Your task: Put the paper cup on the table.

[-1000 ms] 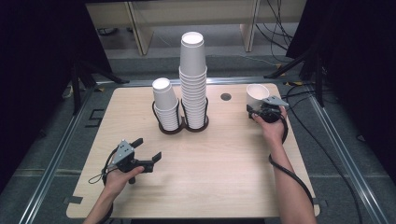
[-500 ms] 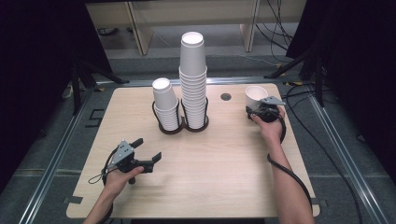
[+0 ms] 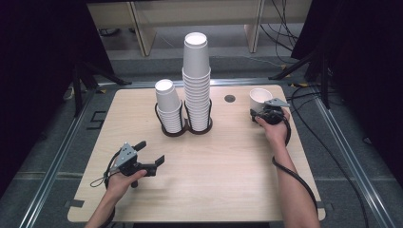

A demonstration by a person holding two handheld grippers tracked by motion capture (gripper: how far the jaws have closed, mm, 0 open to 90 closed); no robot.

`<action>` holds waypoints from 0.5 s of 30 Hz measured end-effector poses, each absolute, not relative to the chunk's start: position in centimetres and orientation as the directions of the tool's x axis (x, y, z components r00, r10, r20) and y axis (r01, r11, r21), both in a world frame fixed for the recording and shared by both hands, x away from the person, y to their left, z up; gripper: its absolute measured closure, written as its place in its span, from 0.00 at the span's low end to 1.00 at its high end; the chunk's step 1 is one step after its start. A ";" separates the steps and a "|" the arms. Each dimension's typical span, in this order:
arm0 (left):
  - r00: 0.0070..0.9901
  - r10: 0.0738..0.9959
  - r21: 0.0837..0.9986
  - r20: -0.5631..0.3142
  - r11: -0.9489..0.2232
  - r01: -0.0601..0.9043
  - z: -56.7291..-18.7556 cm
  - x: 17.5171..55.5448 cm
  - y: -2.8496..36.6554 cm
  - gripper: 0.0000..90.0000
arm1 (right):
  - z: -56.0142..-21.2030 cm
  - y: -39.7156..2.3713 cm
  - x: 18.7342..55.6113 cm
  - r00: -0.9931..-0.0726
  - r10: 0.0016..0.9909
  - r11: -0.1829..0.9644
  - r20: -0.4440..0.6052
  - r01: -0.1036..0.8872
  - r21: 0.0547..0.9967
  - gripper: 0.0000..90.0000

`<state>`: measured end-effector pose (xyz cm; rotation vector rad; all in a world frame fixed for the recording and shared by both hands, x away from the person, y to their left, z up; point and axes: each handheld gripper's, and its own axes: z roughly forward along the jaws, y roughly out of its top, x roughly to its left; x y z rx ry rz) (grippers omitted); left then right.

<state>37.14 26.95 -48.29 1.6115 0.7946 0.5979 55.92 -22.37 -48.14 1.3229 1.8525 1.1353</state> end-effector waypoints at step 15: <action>0.635 0.771 0.981 -0.050 -0.081 0.176 -48.3 37.1 27.0 0.00 | -48.3 -22.6 56.1 -0.350 0.937 0.165 0.002 0.447 0.879 0.23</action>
